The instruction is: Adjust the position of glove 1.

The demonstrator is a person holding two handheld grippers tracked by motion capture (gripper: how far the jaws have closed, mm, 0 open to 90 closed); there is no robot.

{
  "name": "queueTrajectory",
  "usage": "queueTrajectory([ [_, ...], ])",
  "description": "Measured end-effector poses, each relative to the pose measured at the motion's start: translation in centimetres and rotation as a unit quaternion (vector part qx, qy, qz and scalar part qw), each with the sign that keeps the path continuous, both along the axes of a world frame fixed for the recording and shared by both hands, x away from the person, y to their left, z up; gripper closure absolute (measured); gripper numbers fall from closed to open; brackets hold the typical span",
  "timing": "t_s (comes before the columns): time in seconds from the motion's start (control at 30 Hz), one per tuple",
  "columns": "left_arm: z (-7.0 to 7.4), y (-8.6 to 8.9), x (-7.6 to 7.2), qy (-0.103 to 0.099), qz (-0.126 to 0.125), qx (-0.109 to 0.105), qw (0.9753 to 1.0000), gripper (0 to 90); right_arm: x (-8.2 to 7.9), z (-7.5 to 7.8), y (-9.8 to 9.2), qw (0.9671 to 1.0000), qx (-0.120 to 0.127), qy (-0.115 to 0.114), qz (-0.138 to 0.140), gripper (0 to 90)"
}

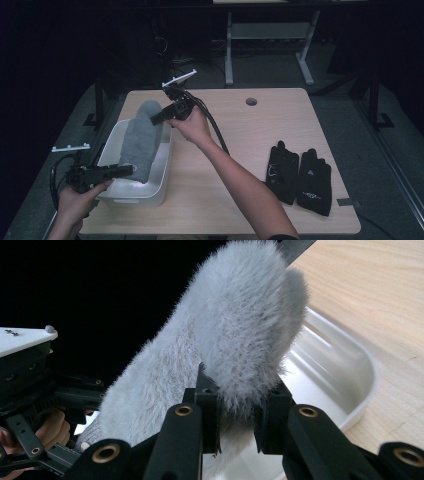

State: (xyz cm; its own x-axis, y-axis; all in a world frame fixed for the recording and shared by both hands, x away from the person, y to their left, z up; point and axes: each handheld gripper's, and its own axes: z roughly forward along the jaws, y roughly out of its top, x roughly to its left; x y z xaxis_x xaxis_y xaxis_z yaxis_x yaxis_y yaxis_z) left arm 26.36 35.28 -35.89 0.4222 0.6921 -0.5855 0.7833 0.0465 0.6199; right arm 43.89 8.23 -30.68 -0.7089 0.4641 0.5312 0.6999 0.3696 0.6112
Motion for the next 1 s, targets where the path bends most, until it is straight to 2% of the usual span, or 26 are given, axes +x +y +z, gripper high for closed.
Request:
queueTrajectory([
  [0.6,-2.5,1.4,-0.8,0.027,0.012,0.008,0.9995,40.5,0.1,-3.1,2.6,0.9995,-0.018,0.02,0.015,75.4],
  [1.0,-3.5,1.7,-1.1,0.041,0.01,0.029,0.9987,40.5,-0.1,-4.8,3.4,0.9989,-0.029,0.031,0.02,75.4],
])
